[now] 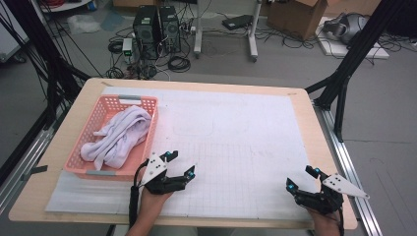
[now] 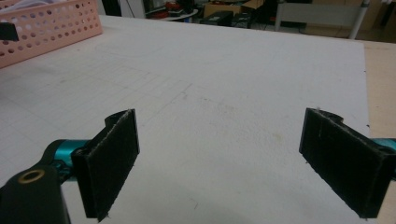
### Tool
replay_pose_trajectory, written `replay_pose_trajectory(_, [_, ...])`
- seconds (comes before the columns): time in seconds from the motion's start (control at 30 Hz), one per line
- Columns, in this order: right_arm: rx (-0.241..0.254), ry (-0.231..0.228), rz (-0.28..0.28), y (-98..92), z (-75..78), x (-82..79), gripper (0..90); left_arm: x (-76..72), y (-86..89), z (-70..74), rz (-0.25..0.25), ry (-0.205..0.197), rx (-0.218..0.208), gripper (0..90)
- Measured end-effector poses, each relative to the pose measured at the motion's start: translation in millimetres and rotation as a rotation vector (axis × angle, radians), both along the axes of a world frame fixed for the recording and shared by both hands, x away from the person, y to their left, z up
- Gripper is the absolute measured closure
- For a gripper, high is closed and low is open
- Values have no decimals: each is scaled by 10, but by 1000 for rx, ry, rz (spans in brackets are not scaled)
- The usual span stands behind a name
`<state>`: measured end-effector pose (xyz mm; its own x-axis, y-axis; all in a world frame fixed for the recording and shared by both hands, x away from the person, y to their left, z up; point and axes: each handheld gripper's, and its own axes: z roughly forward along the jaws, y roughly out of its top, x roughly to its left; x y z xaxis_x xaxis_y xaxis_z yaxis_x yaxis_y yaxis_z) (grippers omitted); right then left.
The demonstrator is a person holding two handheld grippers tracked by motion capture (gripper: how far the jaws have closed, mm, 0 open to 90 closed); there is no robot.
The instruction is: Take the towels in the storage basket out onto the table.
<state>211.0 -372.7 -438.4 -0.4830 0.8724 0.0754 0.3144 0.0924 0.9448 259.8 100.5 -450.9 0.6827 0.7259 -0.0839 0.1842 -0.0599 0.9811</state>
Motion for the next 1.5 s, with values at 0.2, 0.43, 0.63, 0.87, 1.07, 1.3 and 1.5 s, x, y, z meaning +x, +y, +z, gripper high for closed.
replay_pose_trajectory(0.2, [-1,-12,-21,-29,21,-11,107,4,0,0,0,3,-2,208])
replay_pose_trajectory(0.43, [-7,-15,-24,-26,24,-13,107,2,3,-2,5,4,-9,207])
replay_pose_trajectory(0.63, [-14,-5,-14,26,57,12,107,4,-3,0,6,5,2,211])
replay_pose_trajectory(0.87, [-41,23,9,51,78,-4,110,6,-8,1,19,6,3,210])
replay_pose_trajectory(1.07, [-46,26,6,41,90,0,111,19,3,3,21,24,-7,199])
replay_pose_trajectory(1.3, [-30,29,1,18,108,-34,111,-12,34,94,25,3,-41,196])
replay_pose_trajectory(1.5, [-35,32,5,33,108,-72,111,-59,75,305,10,-40,-72,190])
